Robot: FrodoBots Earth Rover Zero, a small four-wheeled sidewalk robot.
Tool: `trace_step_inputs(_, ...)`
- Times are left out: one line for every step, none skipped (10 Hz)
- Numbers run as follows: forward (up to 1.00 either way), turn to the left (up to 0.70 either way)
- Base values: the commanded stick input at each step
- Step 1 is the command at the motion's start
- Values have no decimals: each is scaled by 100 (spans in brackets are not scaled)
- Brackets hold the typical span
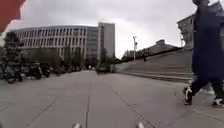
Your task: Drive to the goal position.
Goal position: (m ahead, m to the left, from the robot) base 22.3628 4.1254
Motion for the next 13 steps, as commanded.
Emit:
trace_step_inputs(70, 0)
trace_step_inputs(70, 1)
trace_step_inputs(70, 12)
trace_step_inputs(70, 14)
trace_step_inputs(70, 14)
trace_step_inputs(70, 14)
trace_step_inputs(70, 14)
trace_step_inputs(70, 14)
trace_step_inputs(70, 14)
trace_step_inputs(70, 14)
trace_step_inputs(70, 14)
trace_step_inputs(70, 14)
trace_step_inputs(70, 13)
